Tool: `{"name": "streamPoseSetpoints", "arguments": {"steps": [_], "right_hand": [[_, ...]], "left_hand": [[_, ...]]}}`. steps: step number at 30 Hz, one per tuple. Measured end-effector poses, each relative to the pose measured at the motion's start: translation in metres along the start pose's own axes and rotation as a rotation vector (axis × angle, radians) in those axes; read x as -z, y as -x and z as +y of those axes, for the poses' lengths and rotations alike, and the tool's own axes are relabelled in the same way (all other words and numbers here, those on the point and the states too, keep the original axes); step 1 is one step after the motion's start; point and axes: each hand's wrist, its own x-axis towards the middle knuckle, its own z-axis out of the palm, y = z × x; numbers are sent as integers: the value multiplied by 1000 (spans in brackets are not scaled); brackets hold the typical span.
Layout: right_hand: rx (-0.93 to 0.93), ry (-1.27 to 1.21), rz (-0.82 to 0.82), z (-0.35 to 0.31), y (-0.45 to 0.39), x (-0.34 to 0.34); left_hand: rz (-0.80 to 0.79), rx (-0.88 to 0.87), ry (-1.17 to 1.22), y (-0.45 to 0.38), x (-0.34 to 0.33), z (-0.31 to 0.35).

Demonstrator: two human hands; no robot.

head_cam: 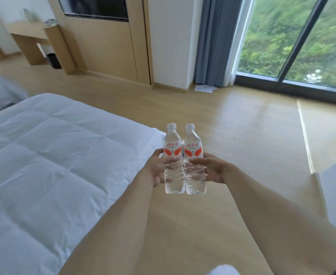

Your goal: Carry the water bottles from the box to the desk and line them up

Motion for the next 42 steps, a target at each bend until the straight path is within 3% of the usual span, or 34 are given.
{"name": "streamPoseSetpoints", "arguments": {"steps": [9, 21, 24, 33, 42], "right_hand": [[28, -43, -24, -70, -96, 76], [-4, -19, -207, -180, -219, 215], [-5, -23, -177, -200, -248, 237], [-2, 16, -96, -270, -367, 274], [8, 69, -39, -388, -520, 273]], "left_hand": [[14, -11, -49, -126, -34, 66], [97, 23, 86, -282, -120, 150], [100, 13, 109, -318, -130, 167], [71, -17, 188, -453, -113, 227], [50, -48, 178, -597, -56, 337]]}}
